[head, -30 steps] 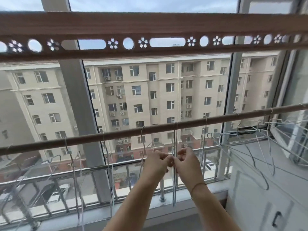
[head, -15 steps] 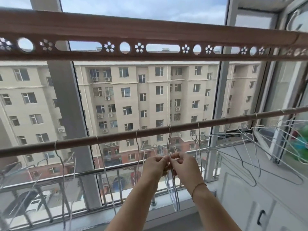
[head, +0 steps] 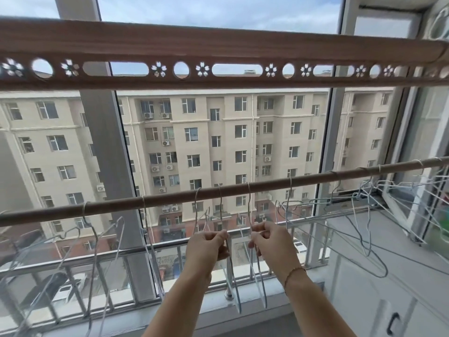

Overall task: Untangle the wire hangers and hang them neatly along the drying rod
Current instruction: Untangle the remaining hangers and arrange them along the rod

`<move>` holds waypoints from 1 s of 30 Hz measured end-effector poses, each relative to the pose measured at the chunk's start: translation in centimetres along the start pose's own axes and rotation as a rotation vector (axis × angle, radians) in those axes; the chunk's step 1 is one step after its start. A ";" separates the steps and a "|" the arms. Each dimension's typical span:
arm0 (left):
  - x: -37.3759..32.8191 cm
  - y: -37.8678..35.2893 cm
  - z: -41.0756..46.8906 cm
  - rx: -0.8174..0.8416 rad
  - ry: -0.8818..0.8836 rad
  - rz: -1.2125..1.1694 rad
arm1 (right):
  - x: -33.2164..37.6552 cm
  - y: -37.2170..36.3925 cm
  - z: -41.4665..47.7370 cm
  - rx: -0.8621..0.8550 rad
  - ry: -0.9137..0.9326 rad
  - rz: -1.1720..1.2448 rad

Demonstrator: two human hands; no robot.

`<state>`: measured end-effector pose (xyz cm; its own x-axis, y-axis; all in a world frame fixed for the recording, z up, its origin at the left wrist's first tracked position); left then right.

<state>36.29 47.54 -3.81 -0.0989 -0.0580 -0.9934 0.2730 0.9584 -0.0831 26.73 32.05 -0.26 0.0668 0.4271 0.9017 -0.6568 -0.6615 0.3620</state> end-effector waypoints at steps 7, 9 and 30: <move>0.2 1.1 -0.2 -0.023 0.015 -0.009 | 0.0 0.3 0.1 -0.027 -0.018 0.001; 0.2 1.1 -0.3 -0.018 0.021 -0.009 | -0.1 0.6 0.2 -0.035 -0.027 -0.005; -4.2 5.4 -3.6 -0.124 -0.311 0.640 | 4.9 -4.1 -3.4 -0.086 0.103 -0.393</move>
<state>34.71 53.98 0.16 0.3260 0.4666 -0.8222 0.0735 0.8546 0.5141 27.20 38.93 1.87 0.2522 0.6993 0.6688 -0.6573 -0.3834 0.6488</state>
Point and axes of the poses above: each hand's wrist, its own z-axis towards the middle knuckle, its own y-axis out of the back of the hand, x = y × z, the point moved 10 cm from there along z, towards the middle knuckle, and after that the axes turned 2 degrees about -x, right-handed, at the moved point
